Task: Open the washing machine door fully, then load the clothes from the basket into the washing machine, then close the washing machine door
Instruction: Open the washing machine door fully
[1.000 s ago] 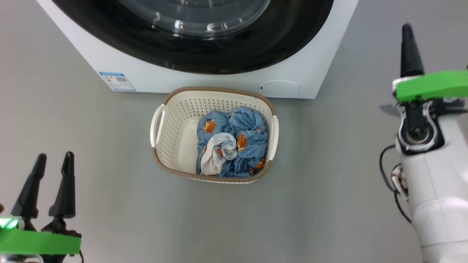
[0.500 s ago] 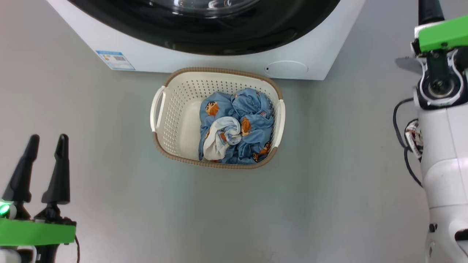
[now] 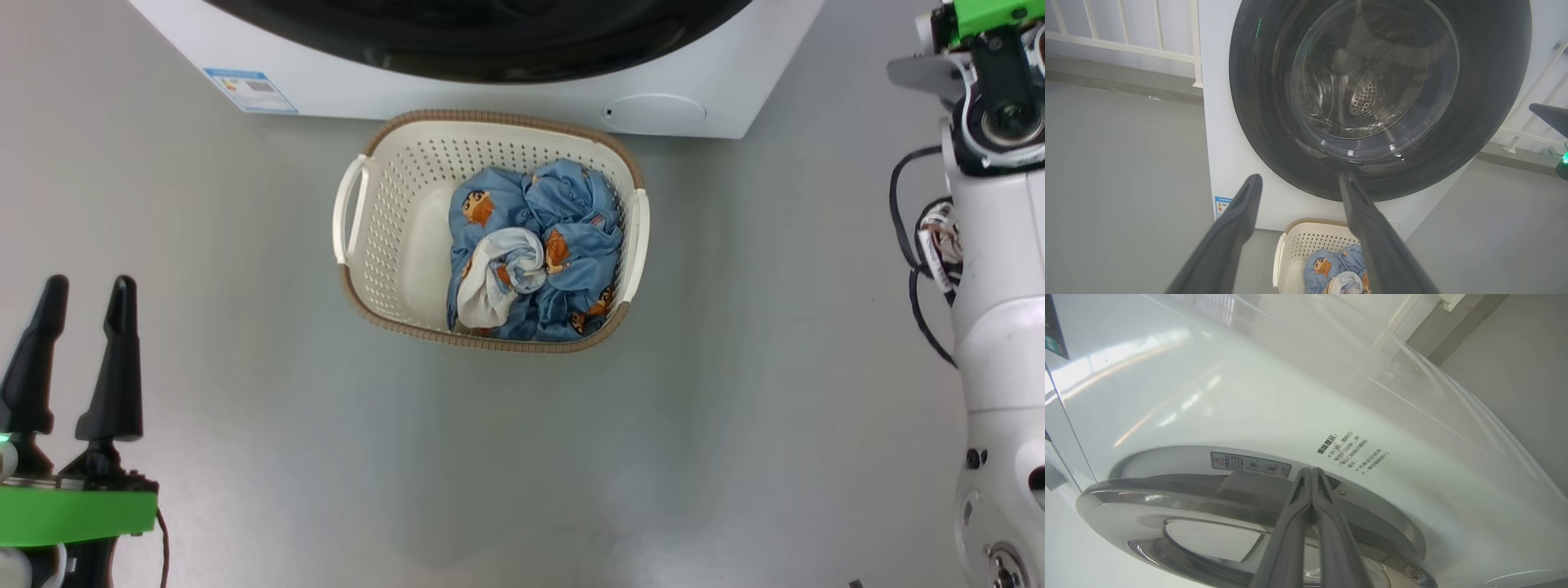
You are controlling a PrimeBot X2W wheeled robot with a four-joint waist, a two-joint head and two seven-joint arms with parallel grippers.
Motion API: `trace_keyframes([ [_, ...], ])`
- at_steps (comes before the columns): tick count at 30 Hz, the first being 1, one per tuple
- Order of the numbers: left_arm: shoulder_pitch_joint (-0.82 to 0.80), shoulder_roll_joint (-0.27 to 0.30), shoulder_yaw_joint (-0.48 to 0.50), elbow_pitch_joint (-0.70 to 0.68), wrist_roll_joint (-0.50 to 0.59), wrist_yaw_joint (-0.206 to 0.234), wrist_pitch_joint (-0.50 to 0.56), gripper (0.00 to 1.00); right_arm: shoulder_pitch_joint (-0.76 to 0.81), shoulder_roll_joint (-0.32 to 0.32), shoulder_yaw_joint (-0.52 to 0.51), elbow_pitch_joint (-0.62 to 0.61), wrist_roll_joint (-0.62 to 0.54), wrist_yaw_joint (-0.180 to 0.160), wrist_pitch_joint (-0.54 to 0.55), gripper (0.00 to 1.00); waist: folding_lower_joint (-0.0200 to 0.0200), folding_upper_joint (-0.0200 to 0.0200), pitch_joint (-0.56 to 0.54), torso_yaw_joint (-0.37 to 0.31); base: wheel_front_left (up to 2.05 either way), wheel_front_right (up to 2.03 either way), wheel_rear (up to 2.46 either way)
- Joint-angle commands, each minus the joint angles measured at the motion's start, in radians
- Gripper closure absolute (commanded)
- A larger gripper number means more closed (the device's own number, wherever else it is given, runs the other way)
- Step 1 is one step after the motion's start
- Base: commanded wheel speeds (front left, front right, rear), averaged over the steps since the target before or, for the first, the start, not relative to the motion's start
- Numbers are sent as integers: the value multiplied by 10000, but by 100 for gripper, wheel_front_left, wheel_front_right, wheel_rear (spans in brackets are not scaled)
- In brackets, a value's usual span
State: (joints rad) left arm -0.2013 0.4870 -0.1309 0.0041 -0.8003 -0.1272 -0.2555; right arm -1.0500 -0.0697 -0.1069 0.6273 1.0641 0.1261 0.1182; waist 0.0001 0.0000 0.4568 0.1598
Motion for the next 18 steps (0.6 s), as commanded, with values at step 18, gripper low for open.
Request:
trace_keyframes([
  [18, -548, 506, 461, -593, 39, -35, -63, 0, -2155, 194, 1177, 255, 626, 46, 962, 100, -1, 0, 711, 107, 0, 0, 0],
])
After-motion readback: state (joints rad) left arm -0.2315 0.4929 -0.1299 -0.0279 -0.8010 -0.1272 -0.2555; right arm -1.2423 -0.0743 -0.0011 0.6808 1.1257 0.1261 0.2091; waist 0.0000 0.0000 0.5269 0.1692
